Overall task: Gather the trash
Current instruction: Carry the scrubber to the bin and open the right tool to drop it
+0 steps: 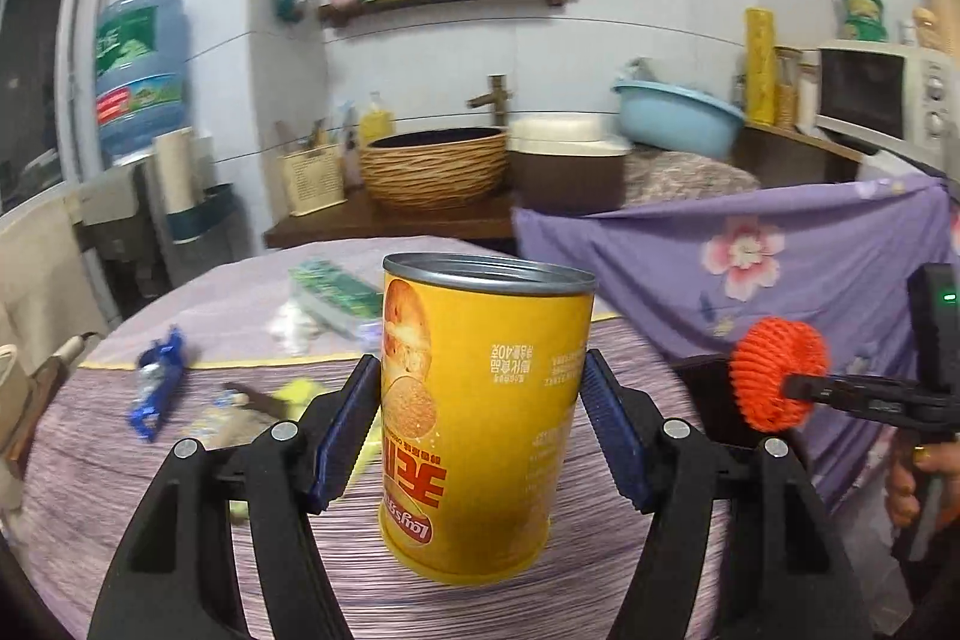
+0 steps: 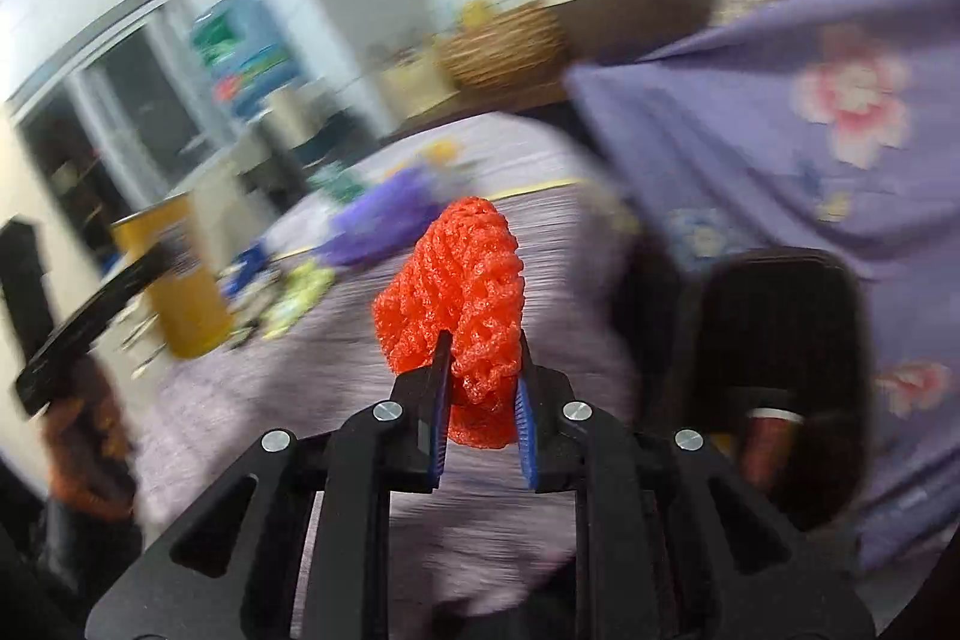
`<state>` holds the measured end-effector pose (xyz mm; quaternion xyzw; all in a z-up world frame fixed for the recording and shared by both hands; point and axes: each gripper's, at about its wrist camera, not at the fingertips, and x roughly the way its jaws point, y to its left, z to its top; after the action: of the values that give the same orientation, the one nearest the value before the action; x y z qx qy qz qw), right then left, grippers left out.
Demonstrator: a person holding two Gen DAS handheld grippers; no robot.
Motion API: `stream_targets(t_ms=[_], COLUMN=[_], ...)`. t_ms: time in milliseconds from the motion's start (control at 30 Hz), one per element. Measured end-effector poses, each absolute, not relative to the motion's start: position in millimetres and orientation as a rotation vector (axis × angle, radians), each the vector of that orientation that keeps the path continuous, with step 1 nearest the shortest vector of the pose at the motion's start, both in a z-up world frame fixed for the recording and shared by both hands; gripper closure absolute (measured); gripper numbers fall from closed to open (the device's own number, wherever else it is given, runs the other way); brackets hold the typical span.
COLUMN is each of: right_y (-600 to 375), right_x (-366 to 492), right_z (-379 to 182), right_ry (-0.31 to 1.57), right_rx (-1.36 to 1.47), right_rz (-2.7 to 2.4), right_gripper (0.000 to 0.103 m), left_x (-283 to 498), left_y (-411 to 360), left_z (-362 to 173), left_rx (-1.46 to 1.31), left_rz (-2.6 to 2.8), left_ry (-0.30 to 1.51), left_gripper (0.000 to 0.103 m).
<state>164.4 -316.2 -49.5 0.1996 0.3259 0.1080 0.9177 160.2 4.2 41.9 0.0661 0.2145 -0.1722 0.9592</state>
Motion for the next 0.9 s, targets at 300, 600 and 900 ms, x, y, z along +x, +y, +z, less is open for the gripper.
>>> stream_targets(t_ms=[300,600,900], right_y=[-393,-407,-417], right_x=[174,197,186], right_z=[-131,-211,-225], right_ry=[0.854,1.001,0.997], right_rx=[0.38,0.369,0.401], right_rz=[-0.074,-0.136,-0.16], right_gripper=[0.084,0.081,0.053], left_x=[161,167,186], left_y=[-117,-195,-227], left_z=[16,-39,-82], left_rx=[0.113,0.137,0.134], left_rz=[-0.616,-0.705,-0.71], left_ry=[0.489,0.625,0.748], left_gripper=[0.036,0.036,0.036])
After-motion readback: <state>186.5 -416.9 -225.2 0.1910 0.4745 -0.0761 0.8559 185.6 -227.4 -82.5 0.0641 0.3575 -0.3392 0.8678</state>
